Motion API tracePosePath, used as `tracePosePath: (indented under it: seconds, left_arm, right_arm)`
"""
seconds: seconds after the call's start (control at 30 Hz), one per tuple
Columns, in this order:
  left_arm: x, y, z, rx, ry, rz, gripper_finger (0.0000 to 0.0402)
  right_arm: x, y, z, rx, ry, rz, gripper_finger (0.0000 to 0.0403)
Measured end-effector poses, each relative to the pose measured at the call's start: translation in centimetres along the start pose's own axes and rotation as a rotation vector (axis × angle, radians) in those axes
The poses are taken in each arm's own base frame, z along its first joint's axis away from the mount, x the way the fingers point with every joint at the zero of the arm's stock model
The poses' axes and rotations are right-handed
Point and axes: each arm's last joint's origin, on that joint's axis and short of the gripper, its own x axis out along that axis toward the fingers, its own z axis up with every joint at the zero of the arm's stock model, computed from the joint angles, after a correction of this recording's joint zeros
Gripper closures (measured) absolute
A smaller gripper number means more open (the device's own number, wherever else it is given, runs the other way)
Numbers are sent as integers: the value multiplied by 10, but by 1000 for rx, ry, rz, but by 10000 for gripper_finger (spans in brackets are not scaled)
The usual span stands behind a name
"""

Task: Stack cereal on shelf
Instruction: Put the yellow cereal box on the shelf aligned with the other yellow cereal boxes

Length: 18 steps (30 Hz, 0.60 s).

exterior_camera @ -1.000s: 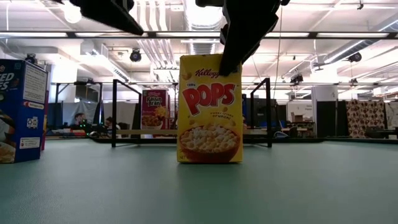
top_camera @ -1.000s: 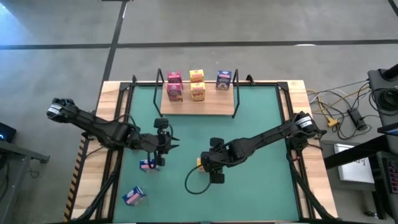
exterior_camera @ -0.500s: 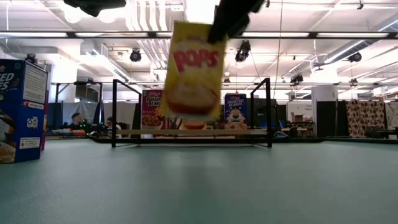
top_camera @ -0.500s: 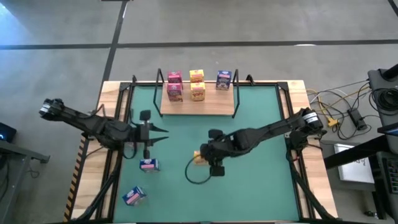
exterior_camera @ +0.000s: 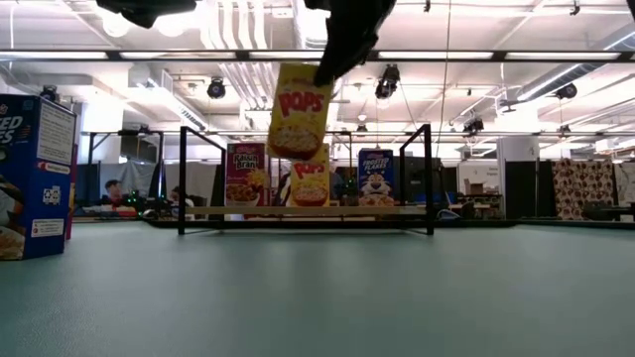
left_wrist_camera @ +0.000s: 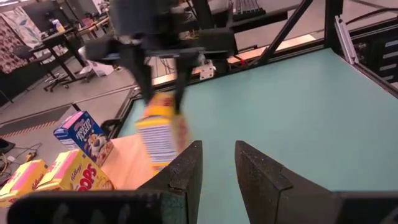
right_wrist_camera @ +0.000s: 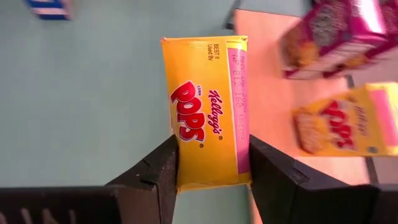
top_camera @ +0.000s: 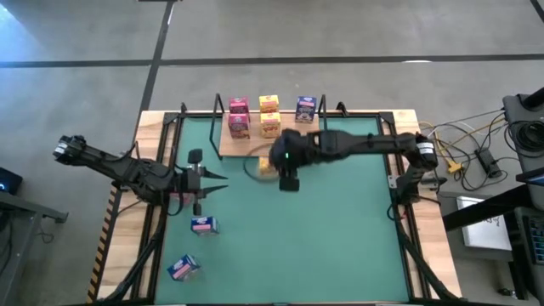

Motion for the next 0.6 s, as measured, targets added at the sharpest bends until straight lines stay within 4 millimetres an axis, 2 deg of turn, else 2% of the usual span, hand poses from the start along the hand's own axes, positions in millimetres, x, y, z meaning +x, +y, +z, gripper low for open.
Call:
tracePosePath:
  seconds: [0.13, 0.27, 0.43, 0.6]
  left_arm:
    - [0, 0, 0, 2, 1, 3, 324]
    - [0, 0, 0, 11, 1, 3, 324]
    - [0, 0, 0, 20, 1, 4, 324]
    - [0, 0, 0, 25, 1, 4, 324]
  right_arm:
    - [4, -31, -6, 41, 11, 12, 248]
    - [10, -54, -11, 74, 12, 20, 248]
    - [17, -68, -13, 73, 8, 6, 249]
    - [31, -70, -9, 35, 12, 6, 251]
